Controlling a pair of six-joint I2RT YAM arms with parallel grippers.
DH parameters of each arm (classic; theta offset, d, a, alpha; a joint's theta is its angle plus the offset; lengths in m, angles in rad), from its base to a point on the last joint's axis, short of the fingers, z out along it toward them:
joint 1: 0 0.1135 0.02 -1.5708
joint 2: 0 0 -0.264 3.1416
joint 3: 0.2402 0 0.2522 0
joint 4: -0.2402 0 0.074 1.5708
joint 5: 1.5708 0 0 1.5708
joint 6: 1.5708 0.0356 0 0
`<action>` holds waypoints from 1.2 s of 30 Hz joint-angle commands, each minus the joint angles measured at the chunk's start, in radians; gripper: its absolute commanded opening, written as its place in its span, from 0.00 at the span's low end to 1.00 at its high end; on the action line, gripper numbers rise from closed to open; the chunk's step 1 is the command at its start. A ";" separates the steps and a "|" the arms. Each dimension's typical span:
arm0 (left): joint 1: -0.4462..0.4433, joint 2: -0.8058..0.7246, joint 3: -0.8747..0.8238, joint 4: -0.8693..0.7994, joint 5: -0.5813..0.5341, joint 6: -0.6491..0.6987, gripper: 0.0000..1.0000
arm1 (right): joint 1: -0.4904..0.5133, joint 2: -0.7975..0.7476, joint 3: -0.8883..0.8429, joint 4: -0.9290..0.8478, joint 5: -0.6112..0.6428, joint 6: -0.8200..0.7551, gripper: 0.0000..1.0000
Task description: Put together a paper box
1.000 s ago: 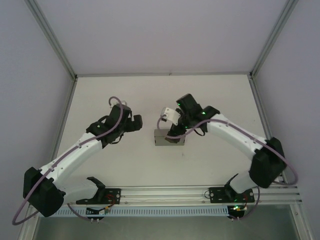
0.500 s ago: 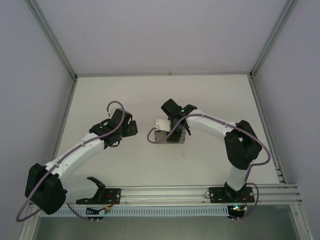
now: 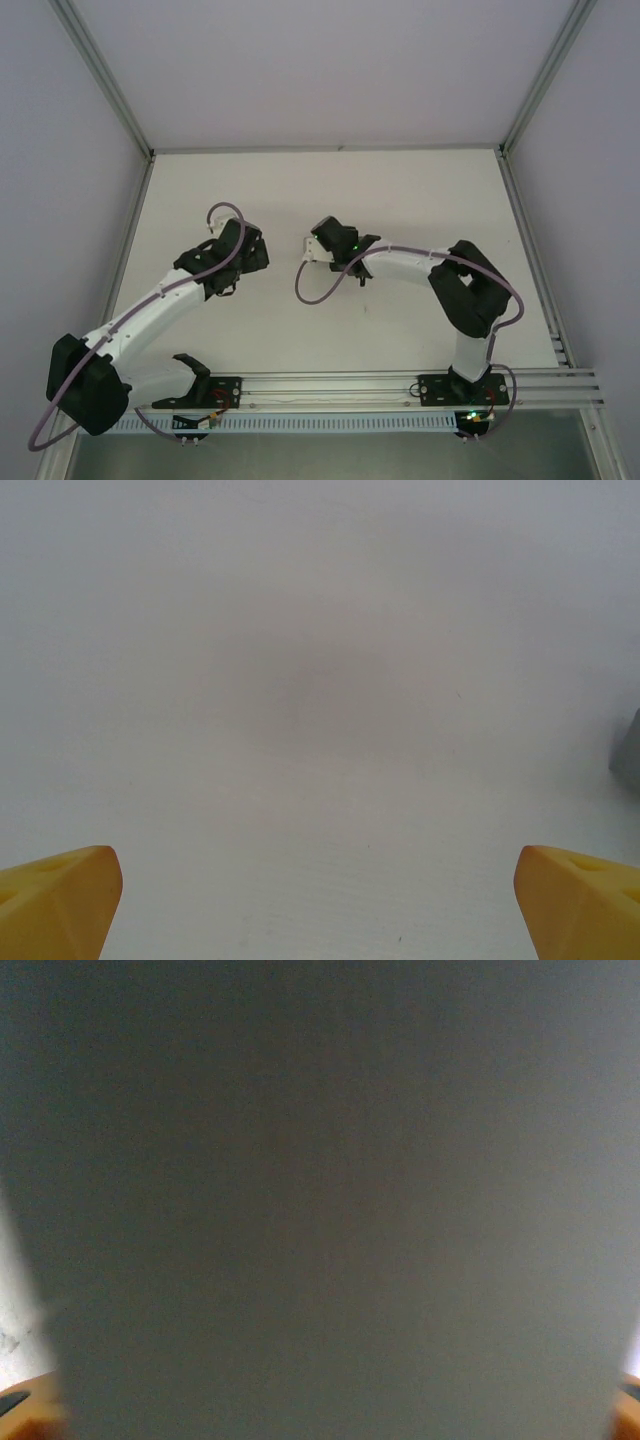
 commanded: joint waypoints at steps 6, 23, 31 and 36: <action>0.011 -0.037 -0.011 -0.032 -0.038 -0.002 1.00 | 0.124 -0.054 -0.042 -0.220 0.052 0.266 0.81; 0.248 -0.073 -0.067 0.313 0.037 0.200 1.00 | 0.007 -0.605 -0.247 -0.115 -0.320 0.576 1.00; 0.420 0.015 -0.309 0.879 0.091 0.360 1.00 | -0.521 -0.799 -0.560 0.384 -0.401 0.910 1.00; 0.462 0.136 -0.391 1.130 0.185 0.415 1.00 | -0.662 -0.623 -0.628 0.540 -0.410 0.946 1.00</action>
